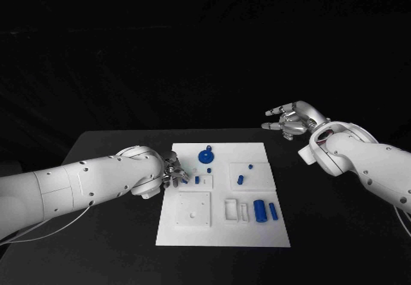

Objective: Assemble the parts on the task board

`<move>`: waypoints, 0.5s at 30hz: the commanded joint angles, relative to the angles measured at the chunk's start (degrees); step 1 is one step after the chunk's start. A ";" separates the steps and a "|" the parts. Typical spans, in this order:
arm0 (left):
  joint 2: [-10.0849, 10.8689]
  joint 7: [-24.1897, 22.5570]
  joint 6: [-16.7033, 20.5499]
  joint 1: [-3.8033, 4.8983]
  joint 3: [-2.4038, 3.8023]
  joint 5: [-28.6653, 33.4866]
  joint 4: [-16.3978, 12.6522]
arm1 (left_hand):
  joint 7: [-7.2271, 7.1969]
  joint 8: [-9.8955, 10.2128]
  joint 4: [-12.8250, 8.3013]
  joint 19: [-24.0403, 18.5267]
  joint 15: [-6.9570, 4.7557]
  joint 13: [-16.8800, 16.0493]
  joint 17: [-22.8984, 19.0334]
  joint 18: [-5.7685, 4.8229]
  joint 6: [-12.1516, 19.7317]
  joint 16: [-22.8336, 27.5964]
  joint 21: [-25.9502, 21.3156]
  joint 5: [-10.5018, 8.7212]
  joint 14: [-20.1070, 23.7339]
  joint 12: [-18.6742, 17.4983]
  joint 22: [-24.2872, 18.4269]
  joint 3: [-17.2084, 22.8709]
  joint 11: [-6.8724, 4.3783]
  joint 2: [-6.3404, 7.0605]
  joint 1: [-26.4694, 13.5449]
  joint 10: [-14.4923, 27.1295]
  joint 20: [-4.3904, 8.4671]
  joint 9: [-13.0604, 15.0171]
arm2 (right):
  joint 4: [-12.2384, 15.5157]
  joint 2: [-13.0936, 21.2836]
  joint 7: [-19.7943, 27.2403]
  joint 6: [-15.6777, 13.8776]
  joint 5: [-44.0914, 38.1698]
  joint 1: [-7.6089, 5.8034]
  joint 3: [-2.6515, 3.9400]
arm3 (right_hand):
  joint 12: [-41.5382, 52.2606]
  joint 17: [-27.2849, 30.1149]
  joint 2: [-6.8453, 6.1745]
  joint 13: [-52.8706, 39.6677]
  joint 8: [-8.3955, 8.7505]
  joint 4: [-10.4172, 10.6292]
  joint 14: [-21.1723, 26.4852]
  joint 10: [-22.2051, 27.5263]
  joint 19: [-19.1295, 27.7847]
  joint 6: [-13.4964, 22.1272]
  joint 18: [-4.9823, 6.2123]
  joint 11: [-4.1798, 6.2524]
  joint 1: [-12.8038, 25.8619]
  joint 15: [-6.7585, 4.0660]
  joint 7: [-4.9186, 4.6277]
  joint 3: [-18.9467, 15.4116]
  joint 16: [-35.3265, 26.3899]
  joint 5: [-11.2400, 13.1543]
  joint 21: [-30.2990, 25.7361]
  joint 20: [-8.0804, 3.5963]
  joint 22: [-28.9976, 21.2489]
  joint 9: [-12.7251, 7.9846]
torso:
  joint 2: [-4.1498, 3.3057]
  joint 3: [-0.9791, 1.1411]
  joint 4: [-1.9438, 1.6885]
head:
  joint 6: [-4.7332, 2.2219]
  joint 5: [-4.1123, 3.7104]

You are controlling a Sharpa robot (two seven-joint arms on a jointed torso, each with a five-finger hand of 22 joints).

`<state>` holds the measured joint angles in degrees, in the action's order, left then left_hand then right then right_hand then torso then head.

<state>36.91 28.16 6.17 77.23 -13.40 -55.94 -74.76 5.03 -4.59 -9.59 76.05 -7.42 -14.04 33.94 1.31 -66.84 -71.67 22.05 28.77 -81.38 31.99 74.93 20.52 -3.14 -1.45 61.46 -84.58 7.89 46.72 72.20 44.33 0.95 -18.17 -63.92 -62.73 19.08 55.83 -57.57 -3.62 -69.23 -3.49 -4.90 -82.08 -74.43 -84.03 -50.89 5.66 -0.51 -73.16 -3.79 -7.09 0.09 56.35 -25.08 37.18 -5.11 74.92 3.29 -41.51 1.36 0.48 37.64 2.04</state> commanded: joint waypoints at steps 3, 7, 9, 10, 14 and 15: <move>-0.02 2.13 -3.31 -0.75 -0.54 -1.65 0.36 | -6.06 0.15 -0.33 -0.29 -0.10 0.09 0.08 0.78 -6.83 -0.18 0.18 -0.04 0.01 -0.01 0.86 0.12 -0.96 -0.40 0.79 -2.29 -0.02 -0.08 | 0.05 0.00 0.18 0.87 0.04 0.05 0.03 | -0.11 -0.06 0.01 0.06 0.20 -0.36 -0.27 0.29 -2.92 -0.17 1.11 0.24 0.14 -0.05 0.16 0.02 -0.23 -0.21 -0.10 0.24 1.13 0.02 | -0.01 0.01 -0.06 | 0.05 -0.10; -0.03 2.24 -3.51 -0.75 -0.54 -1.67 0.38 | -6.13 0.00 -0.30 -0.29 -0.11 0.12 0.03 0.80 -7.09 -0.14 0.17 -0.12 0.03 0.01 0.86 0.02 -0.97 -0.42 0.59 -2.29 -0.04 -0.12 | 0.05 0.01 0.17 0.87 0.04 0.05 0.03 | -0.11 -0.06 0.01 0.06 0.20 -0.36 -0.27 0.29 -2.92 -0.17 1.11 0.24 0.14 -0.05 0.16 0.02 -0.23 -0.21 -0.10 0.24 1.13 0.02 | -0.01 0.02 -0.04 | 0.10 -0.08; -0.03 2.26 -3.66 -0.76 -0.54 -1.59 0.38 | -6.23 -0.16 -0.22 -0.30 -0.13 0.12 0.19 0.78 -7.39 -0.20 0.16 -0.16 -0.01 0.05 0.85 -0.07 -0.99 -0.42 0.45 -2.30 -0.04 -0.06 | 0.05 0.01 0.17 0.87 0.04 0.05 0.03 | -0.11 -0.06 0.01 0.06 0.20 -0.36 -0.27 0.29 -2.92 -0.17 1.11 0.24 0.14 -0.05 0.16 0.02 -0.23 -0.21 -0.10 0.24 1.13 0.02 | 0.01 0.03 -0.02 | 0.09 -0.06; -0.03 2.27 -3.81 -0.76 -0.54 -1.49 0.37 | -6.27 -0.20 -0.19 -0.29 -0.13 0.11 0.24 0.77 -7.47 -0.22 0.16 -0.19 0.00 0.08 0.85 -0.11 -1.01 -0.42 0.39 -2.29 -0.03 -0.05 | 0.05 0.01 0.17 0.88 0.04 0.05 0.03 | -0.11 -0.06 0.01 0.06 0.20 -0.36 -0.27 0.29 -2.92 -0.17 1.11 0.24 0.14 -0.05 0.16 0.02 -0.23 -0.21 -0.10 0.24 1.13 0.02 | 0.00 0.04 -0.02 | 0.10 -0.06; -0.07 2.27 -4.42 -0.76 -0.54 -1.19 0.32 | -6.41 -0.30 -0.06 -0.31 -0.12 0.11 0.63 0.73 -7.89 -0.43 0.13 -0.34 -0.08 0.22 0.84 -0.26 -1.08 -0.46 0.21 -2.30 -0.07 -0.03 | 0.05 0.01 0.17 0.89 0.04 0.05 0.03 | -0.11 -0.06 0.01 0.06 0.20 -0.36 -0.27 0.29 -2.92 -0.17 1.11 0.24 0.14 -0.05 0.16 0.02 -0.23 -0.21 -0.10 0.24 1.13 0.02 | -0.01 0.05 -0.01 | 0.16 -0.09; -0.09 2.26 -4.60 -0.76 -0.54 -1.13 0.30 | -6.43 -0.31 -0.04 -0.32 -0.12 0.11 0.71 0.73 -7.95 -0.47 0.12 -0.41 -0.08 0.24 0.84 -0.29 -1.08 -0.47 0.19 -2.30 -0.07 -0.03 | 0.05 0.00 0.17 0.90 0.04 0.06 0.03 | -0.11 -0.06 0.01 0.06 0.20 -0.36 -0.27 0.29 -2.92 -0.17 1.11 0.24 0.14 -0.05 0.16 0.02 -0.23 -0.21 -0.10 0.24 1.13 0.02 | -0.01 0.05 -0.01 | 0.17 -0.09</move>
<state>36.80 28.16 5.18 77.27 -13.31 -56.85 -74.66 4.90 -4.71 -9.61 76.06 -7.25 -14.00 34.61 1.75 -67.01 -71.97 22.05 28.33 -81.38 31.99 74.92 20.54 -3.13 -1.45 61.46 -84.59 7.89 46.72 72.19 44.34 0.93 -18.03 -63.90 -62.71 19.08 55.83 -57.57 -3.62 -69.23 -3.48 -4.90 -82.08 -74.43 -84.03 -50.89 5.66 -0.51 -73.16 -3.79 -7.09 0.10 56.35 -25.08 37.18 -5.11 74.92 3.29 -41.52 1.40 0.44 37.78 1.95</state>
